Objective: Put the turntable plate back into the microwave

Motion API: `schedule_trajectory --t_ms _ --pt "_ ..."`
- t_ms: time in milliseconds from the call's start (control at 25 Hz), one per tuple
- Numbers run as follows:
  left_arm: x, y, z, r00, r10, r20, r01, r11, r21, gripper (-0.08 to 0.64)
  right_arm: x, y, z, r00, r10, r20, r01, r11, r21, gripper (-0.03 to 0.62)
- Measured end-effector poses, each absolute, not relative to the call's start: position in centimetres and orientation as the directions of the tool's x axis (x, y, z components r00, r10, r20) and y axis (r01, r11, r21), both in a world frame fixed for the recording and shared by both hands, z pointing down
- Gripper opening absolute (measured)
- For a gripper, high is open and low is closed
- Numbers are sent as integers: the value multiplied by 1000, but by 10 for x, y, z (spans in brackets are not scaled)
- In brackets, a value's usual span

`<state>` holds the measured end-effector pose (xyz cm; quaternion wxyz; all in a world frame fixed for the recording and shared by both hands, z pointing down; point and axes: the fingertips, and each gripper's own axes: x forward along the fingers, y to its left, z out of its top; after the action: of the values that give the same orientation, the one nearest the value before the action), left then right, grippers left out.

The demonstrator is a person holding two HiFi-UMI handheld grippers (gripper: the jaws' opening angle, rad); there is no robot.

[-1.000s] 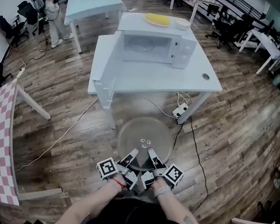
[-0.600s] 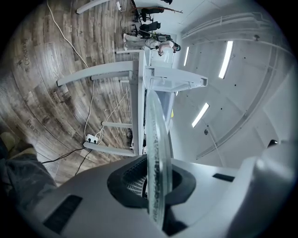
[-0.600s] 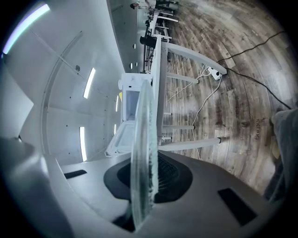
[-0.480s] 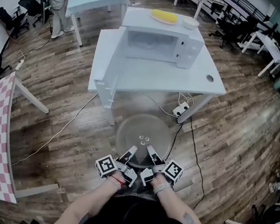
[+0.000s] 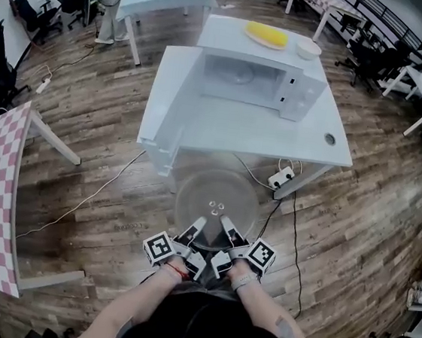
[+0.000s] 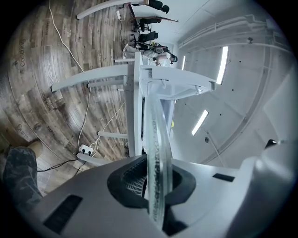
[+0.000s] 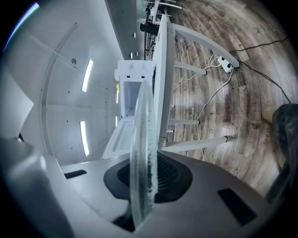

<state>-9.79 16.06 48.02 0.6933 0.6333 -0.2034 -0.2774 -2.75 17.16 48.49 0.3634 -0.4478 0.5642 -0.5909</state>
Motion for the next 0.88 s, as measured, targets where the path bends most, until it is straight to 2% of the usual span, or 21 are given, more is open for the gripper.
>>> schedule_trajectory --t_ms 880 --pt "-18 61 479 662 -747 -57 132 41 990 29 51 61 484 -470 -875 119 -70 -98 -993 41"
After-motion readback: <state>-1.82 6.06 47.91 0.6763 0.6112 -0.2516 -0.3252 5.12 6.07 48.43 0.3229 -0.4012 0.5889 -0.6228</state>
